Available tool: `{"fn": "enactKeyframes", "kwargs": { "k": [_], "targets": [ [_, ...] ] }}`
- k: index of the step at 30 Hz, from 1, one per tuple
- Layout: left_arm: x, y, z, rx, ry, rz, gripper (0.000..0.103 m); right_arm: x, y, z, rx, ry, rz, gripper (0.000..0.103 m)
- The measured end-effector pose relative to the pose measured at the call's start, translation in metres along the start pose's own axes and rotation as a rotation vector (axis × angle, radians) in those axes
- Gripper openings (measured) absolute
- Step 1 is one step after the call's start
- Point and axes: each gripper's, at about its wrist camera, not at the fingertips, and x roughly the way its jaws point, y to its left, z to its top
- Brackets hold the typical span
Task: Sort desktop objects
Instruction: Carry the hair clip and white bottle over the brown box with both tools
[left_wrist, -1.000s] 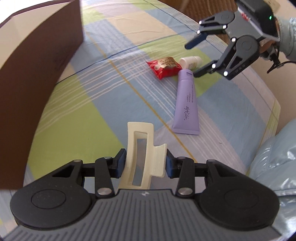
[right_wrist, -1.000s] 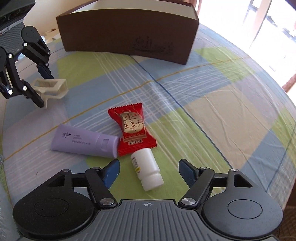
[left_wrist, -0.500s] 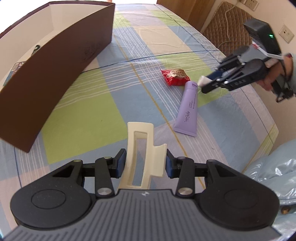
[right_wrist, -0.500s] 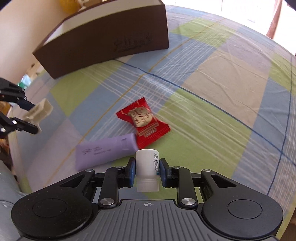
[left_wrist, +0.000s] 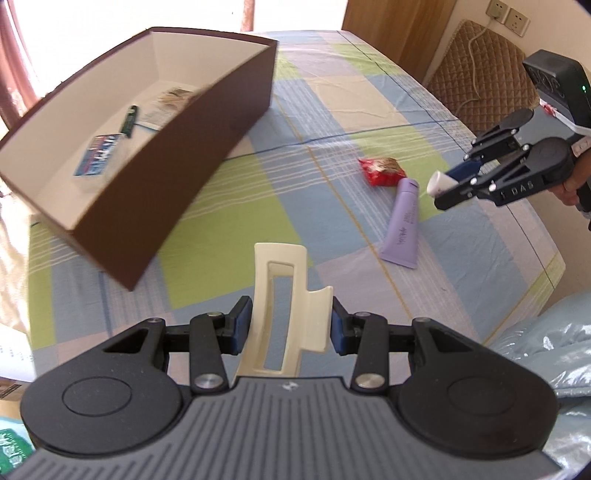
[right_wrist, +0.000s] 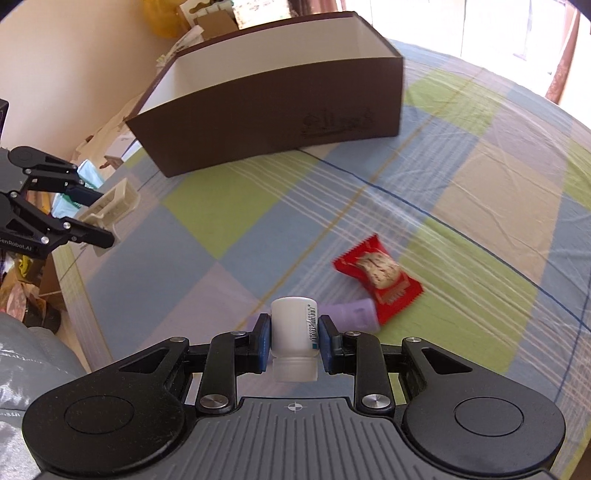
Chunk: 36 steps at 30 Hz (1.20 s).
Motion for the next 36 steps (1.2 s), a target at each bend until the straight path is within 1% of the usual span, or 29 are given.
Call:
{"fn": "enactKeyframes", "kwargs": {
  "k": [9,16,22,27,32,36],
  "targets": [
    [-0.023,0.031,-0.008,-0.021,-0.017,0.051,0.037,0.016,0.029,0.025,-0.065,0.011,0.054,0.029],
    [-0.04,0.056,-0.002,-0.022,-0.047,0.07,0.037,0.019,0.042,0.059,-0.099,-0.024,0.078,0.029],
    [-0.059,0.079,0.019,0.018,-0.088,0.088,0.037,0.013,0.047,0.095,-0.121,-0.077,0.08,0.03],
    [-0.07,0.098,0.042,0.077,-0.114,0.124,0.037,0.003,0.052,0.128,-0.147,-0.127,0.065,0.029],
    [-0.073,0.114,0.065,0.132,-0.136,0.149,0.037,-0.007,0.053,0.16,-0.163,-0.176,0.048,0.03],
    [-0.072,0.125,0.082,0.174,-0.147,0.159,0.037,-0.006,0.053,0.184,-0.16,-0.193,0.041,0.029]
  ]
}}
